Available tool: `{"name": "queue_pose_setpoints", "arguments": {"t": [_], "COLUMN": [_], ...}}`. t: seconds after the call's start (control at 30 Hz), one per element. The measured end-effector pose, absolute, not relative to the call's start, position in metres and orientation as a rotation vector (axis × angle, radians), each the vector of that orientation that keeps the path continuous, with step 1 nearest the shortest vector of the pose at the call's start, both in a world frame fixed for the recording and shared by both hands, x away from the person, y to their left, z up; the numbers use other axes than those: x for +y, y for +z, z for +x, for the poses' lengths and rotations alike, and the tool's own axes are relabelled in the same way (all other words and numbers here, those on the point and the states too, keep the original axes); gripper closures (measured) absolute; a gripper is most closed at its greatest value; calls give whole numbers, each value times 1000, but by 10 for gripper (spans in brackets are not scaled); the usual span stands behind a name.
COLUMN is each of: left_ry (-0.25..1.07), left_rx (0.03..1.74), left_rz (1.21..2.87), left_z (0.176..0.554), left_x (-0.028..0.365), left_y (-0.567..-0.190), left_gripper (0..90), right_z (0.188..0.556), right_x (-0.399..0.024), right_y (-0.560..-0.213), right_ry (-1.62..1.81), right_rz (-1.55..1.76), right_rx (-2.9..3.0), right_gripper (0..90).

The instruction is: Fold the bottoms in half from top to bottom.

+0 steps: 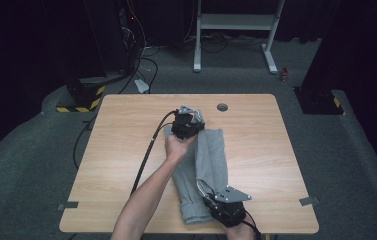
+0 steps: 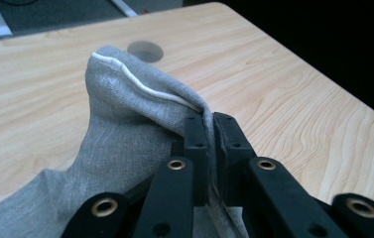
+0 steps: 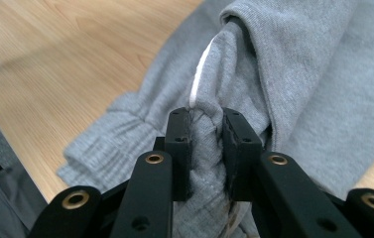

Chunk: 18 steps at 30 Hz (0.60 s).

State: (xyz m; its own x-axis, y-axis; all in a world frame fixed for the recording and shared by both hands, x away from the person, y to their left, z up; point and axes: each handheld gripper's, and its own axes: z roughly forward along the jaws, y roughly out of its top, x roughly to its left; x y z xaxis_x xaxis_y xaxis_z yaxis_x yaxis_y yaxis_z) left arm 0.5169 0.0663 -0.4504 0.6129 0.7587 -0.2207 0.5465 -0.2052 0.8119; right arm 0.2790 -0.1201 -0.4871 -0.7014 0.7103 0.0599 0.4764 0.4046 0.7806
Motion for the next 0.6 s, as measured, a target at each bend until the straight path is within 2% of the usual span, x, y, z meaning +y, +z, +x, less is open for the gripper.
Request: {"name": "queue_pose_setpoints", "arguments": {"t": [0.43, 0.6], "left_ry": [267, 270], "left_rx": [1060, 1063], "left_rz": [1978, 1977], "left_z": [520, 519], "left_x": [58, 60], "left_y": [-484, -488], "left_gripper": [844, 830], "right_z": [278, 279], "right_x": [-122, -118], "right_y": [-495, -496], "right_ry": [1116, 1097], "right_rz": [1039, 1017], "right_rx": [2416, 2432], "right_gripper": [719, 676]}}
